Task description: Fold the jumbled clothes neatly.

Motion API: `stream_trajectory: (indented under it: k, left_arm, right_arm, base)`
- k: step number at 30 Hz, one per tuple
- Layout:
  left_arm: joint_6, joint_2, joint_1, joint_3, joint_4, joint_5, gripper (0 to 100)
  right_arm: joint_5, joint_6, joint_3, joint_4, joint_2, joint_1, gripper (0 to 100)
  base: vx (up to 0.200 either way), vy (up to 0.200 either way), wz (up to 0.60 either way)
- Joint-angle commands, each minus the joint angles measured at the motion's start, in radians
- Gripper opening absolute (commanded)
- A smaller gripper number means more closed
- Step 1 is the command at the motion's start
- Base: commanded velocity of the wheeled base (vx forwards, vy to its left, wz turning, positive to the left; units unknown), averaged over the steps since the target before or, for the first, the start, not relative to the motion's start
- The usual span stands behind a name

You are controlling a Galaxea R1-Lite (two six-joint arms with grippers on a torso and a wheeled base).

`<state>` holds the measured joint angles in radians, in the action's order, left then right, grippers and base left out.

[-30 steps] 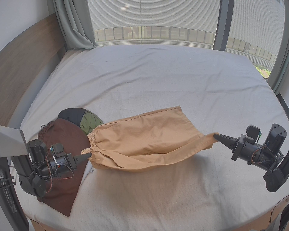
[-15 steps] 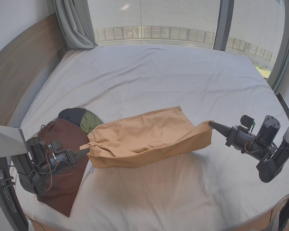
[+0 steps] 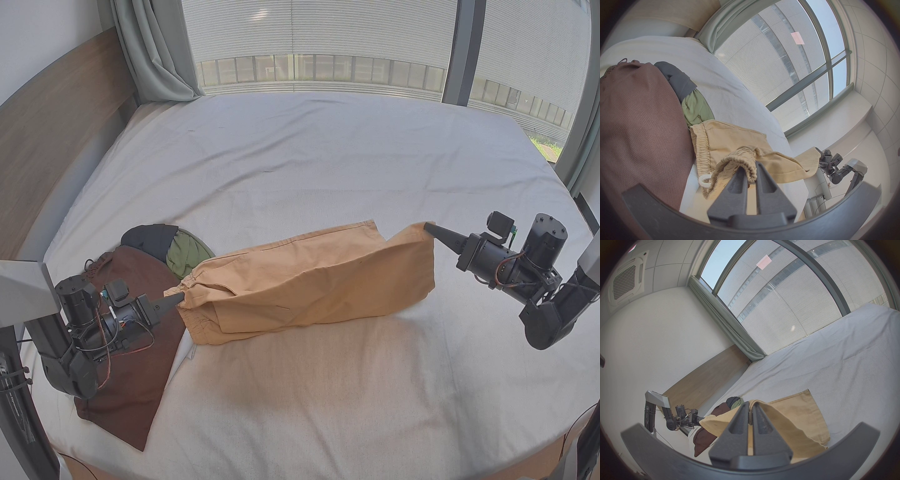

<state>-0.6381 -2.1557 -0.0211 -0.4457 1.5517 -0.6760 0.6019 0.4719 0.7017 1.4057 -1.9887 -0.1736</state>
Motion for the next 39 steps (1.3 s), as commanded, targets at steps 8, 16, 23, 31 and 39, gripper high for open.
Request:
stream_trajectory:
  k: [8, 16, 23, 31, 39]
  left_arm:
    - [-0.054, -0.006, 0.015, -0.042, 0.001, 0.041, 0]
    - [-0.069, -0.012, 0.023, -0.056, -0.001, 0.064, 0]
    - [-0.071, -0.027, 0.024, -0.071, -0.001, 0.064, 0]
    - [-0.071, -0.047, 0.026, -0.085, -0.001, 0.065, 0]
    - [-0.072, -0.073, 0.026, -0.108, -0.001, 0.085, 0]
  right_arm:
    - [0.001, 0.008, 0.170, -0.122, -0.035, 0.016, 0]
    - [0.001, 0.011, 0.252, -0.180, -0.062, 0.032, 0]
    - [0.001, 0.013, 0.315, -0.234, -0.093, 0.040, 0]
    - [0.001, 0.011, 0.390, -0.280, -0.127, 0.054, 0]
    - [-0.001, 0.013, 0.483, -0.337, -0.174, 0.048, 0]
  base:
    - [0.000, 0.000, 0.00]
    - [0.000, 0.000, 0.00]
    - [0.000, 0.000, 0.00]
    - [0.000, 0.000, 0.00]
    - [0.000, 0.000, 0.00]
